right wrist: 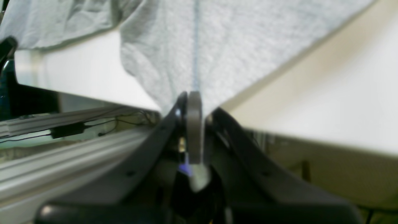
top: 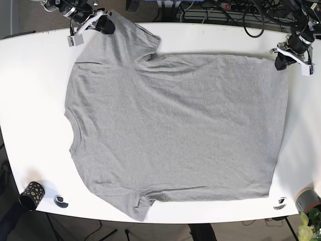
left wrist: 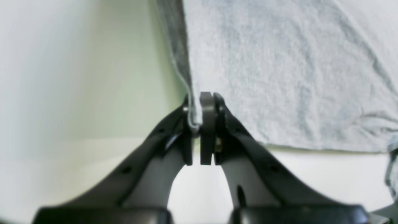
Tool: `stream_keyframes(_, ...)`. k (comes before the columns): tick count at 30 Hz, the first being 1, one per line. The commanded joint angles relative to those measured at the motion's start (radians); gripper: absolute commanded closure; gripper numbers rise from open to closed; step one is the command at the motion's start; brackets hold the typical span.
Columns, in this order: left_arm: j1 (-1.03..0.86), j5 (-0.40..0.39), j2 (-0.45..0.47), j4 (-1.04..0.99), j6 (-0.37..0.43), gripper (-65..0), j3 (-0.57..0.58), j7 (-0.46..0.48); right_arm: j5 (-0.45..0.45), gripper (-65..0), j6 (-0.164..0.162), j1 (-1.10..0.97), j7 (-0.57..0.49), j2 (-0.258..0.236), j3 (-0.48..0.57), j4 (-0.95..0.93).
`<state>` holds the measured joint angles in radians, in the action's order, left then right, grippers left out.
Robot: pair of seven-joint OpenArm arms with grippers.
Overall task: Fold the T-shirt properly
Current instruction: 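Lift the shoulder corners with both grippers and pull them toward the hem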
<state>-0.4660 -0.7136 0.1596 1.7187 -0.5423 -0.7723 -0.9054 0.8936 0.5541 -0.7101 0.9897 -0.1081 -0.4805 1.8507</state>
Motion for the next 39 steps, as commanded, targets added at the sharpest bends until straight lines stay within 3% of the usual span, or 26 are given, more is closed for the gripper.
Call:
stream_keyframes(1,-0.032,-0.013,0.015,0.045,-0.006,-1.0,-0.006,0.012,0.017,0.0,0.011,-0.026,-0.01,-0.008,-0.01,0.034)
stream_keyframes(8,-0.107,-0.007,0.007,0.083,-0.1,-1.0,-0.051,0.012,0.019,0.0,0.011,-0.09,-0.01,-0.003,-0.01,0.123)
stream_keyframes(14,-0.11,-0.005,-0.018,0.083,-0.15,-1.0,-0.098,0.012,0.074,0.0,0.011,-0.099,-0.013,-0.005,-0.013,0.128)
stream_keyframes(19,-0.044,-0.007,-0.022,0.139,-0.152,-1.4,-0.097,0.012,0.126,0.0,0.011,-0.047,-0.007,-0.003,-0.054,0.129)
stream_keyframes(32,0.079,-0.004,-0.033,0.215,-0.146,-1.5,-0.005,0.009,0.131,0.0,0.011,0.114,-0.005,-0.005,-0.057,0.126)
stream_keyframes(39,0.088,-0.005,-0.032,0.215,-0.077,-1.5,0.017,0.009,0.131,0.0,0.007,0.218,0.001,-0.005,-0.053,0.125)
